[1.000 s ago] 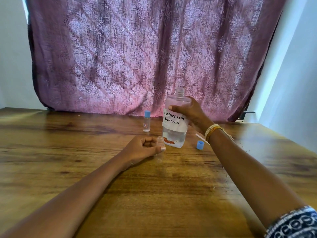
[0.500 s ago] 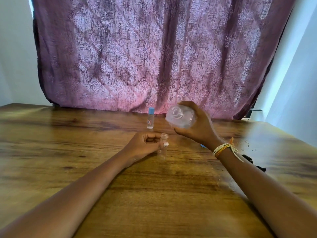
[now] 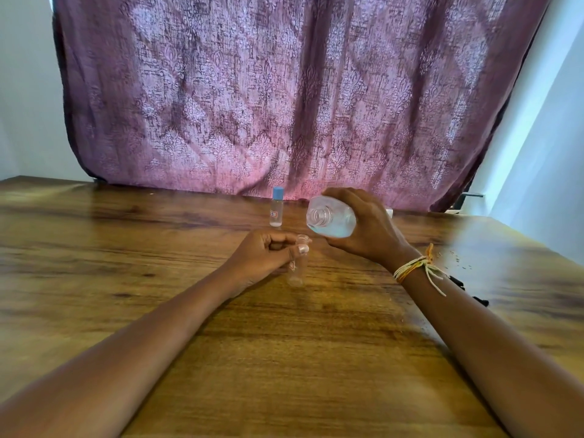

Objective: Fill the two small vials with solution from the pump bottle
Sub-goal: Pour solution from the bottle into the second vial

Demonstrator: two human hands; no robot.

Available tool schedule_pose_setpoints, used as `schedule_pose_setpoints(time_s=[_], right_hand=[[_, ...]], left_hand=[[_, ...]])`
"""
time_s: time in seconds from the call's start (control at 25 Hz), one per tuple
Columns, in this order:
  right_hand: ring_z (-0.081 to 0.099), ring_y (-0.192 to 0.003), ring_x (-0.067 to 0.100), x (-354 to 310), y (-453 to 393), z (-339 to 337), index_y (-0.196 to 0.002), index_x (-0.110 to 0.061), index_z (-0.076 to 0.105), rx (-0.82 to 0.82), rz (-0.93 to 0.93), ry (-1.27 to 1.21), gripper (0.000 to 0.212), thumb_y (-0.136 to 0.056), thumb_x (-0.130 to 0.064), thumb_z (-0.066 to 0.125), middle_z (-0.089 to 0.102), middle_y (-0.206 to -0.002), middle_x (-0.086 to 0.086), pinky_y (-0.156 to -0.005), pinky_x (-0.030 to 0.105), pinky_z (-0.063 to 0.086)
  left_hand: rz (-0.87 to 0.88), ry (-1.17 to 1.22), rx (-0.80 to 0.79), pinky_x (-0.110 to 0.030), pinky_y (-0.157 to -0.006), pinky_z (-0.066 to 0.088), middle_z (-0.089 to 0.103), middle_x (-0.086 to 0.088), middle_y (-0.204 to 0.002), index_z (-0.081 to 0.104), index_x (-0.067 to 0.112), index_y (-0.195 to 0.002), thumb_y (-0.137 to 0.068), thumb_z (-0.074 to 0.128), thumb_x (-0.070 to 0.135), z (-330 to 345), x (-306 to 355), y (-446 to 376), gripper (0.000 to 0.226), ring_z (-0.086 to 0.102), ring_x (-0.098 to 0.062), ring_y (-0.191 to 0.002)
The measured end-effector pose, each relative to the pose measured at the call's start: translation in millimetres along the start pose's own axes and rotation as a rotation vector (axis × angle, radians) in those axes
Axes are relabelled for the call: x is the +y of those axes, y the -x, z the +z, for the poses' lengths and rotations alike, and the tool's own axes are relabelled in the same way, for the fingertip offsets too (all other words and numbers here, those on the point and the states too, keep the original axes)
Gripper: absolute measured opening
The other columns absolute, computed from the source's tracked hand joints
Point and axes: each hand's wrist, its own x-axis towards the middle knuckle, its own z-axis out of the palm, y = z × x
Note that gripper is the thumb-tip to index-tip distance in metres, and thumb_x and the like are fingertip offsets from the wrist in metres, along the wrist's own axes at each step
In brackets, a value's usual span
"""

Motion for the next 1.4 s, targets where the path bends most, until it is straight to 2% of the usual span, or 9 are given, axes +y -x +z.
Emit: schedule_pose_setpoints(time_s=[0.16, 0.36, 0.64, 0.92, 1.08, 1.28, 1.4], right_hand=[[0.066, -0.094, 0.026, -1.0, -3.2, -1.7, -0.112, -0.006, 0.066, 0.044, -0.070, 0.070, 0.052, -0.075, -0.043, 0.071, 0.072, -0.106, 0.010, -0.079, 0.039, 0.050], [0.066, -0.100, 0.028, 4.2, -1.9, 0.4, -0.115, -0.009, 0.066, 0.023, -0.071, 0.124, 0.050, -0.075, -0.038, 0.078, 0.070, -0.110, 0.008, -0.082, 0.047, 0.049], [0.064, -0.105, 0.028, 6.9, 0.5, 4.1, -0.119, -0.014, 0.063, -0.022, -0.086, 0.154, 0.053, -0.075, -0.042, 0.074, 0.069, -0.115, 0.006, -0.085, 0.050, 0.047], [0.064, -0.106, 0.028, 7.7, 0.5, 4.8, -0.120, -0.016, 0.062, -0.022, -0.098, 0.178, 0.053, -0.077, -0.047, 0.071, 0.068, -0.116, 0.005, -0.085, 0.050, 0.046], [0.064, -0.107, 0.028, 10.0, 0.0, 5.8, -0.119, -0.017, 0.064, -0.037, -0.098, 0.203, 0.050, -0.079, -0.046, 0.071, 0.068, -0.117, 0.004, -0.084, 0.051, 0.046], [0.064, -0.108, 0.027, 9.0, -0.2, 5.2, -0.119, -0.016, 0.065, -0.047, -0.106, 0.214, 0.048, -0.081, -0.044, 0.070, 0.068, -0.118, 0.003, -0.087, 0.051, 0.044], [0.063, -0.108, 0.027, 5.8, -0.5, 3.7, -0.120, -0.016, 0.064, -0.054, -0.107, 0.219, 0.048, -0.081, -0.044, 0.071, 0.068, -0.118, 0.003, -0.088, 0.050, 0.044]], left_hand=[[0.024, -0.043, -0.001, -0.022, -0.076, 0.058, 0.076, -0.006, -0.102, 0.071, 0.009, -0.111, -0.088, 0.066, 0.013, -1.1, -2.7, -2.0, 0.024, 0.071, -0.016, -0.093], [0.064, -0.087, 0.002, -0.019, -0.073, 0.055, 0.075, -0.004, -0.106, 0.072, 0.010, -0.109, -0.087, 0.067, 0.015, -3.1, -5.2, -3.8, 0.023, 0.071, -0.012, -0.095], [0.056, -0.074, 0.004, -0.014, -0.068, 0.052, 0.076, -0.004, -0.104, 0.073, 0.011, -0.108, -0.087, 0.067, 0.015, -3.9, -6.4, -4.1, 0.023, 0.072, -0.007, -0.090], [0.043, -0.062, -0.014, -0.016, -0.068, 0.054, 0.077, -0.006, -0.099, 0.072, 0.011, -0.110, -0.088, 0.066, 0.014, -3.2, -4.6, -2.4, 0.022, 0.073, -0.012, -0.090], [0.049, -0.058, -0.009, -0.023, -0.075, 0.058, 0.077, -0.008, -0.098, 0.073, 0.014, -0.105, -0.088, 0.066, 0.014, -2.7, -3.3, -1.4, 0.019, 0.073, -0.019, -0.093], [0.063, -0.104, -0.013, -0.016, -0.070, 0.054, 0.076, 0.001, -0.097, 0.072, 0.004, -0.109, -0.088, 0.066, 0.012, -2.1, -1.5, -1.5, 0.023, 0.072, -0.007, -0.090], [0.055, -0.086, -0.013, -0.014, -0.066, 0.053, 0.075, 0.002, -0.097, 0.071, 0.006, -0.109, -0.088, 0.065, 0.011, -2.2, -0.3, -0.2, 0.022, 0.071, -0.005, -0.085]])
